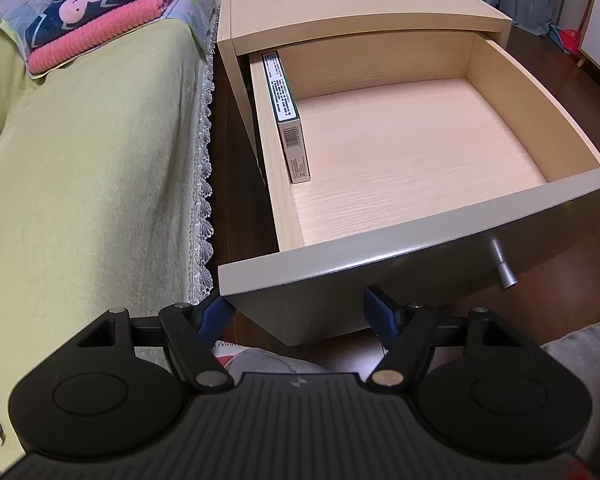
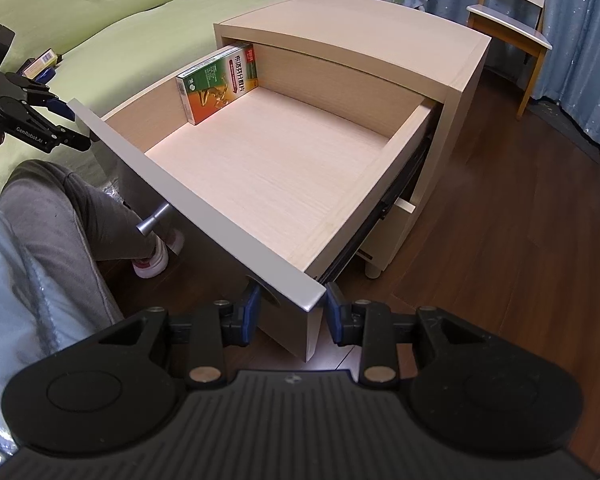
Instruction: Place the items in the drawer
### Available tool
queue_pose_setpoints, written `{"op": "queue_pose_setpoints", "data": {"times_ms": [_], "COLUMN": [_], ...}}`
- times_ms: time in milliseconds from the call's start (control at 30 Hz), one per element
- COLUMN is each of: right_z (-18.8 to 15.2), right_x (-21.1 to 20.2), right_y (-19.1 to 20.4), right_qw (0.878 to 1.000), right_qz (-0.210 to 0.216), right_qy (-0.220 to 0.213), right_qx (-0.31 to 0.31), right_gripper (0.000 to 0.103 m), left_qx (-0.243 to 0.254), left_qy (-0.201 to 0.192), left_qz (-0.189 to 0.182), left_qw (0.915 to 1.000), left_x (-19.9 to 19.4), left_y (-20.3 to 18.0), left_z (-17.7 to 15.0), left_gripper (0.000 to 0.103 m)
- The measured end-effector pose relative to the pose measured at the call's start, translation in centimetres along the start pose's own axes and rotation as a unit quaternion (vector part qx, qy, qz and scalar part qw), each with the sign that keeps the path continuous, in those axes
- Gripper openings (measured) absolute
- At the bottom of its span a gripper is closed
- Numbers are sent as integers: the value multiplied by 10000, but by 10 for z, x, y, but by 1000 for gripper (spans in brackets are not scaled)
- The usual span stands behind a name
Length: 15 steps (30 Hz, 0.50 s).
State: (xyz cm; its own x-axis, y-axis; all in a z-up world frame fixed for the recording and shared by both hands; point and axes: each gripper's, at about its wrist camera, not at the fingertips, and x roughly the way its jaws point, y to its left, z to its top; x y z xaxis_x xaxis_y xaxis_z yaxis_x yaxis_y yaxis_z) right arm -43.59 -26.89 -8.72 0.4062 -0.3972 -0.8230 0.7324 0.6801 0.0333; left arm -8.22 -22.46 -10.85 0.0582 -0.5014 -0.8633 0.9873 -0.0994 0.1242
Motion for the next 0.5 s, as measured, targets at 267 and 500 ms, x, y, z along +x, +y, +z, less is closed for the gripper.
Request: {"op": "queue_pose_setpoints", "data": {"times_ms": [267, 500], "right_z": [10, 18], "right_x": [5, 10], "right_y": [-8, -13], "right_qw": [10000, 9999], "right_qz": [-58, -130], "right_qy": [-13, -33], "right_qx": [39, 68], "right_gripper": [30, 30], "left_qx": [0, -3], "left_qy": [8, -1], "left_qz": [-9, -25], "left_qw": [10000, 10000], "left_x": [10, 19], "left_y": [4, 8], "left_z": [16, 31], "left_gripper": [71, 71]}}
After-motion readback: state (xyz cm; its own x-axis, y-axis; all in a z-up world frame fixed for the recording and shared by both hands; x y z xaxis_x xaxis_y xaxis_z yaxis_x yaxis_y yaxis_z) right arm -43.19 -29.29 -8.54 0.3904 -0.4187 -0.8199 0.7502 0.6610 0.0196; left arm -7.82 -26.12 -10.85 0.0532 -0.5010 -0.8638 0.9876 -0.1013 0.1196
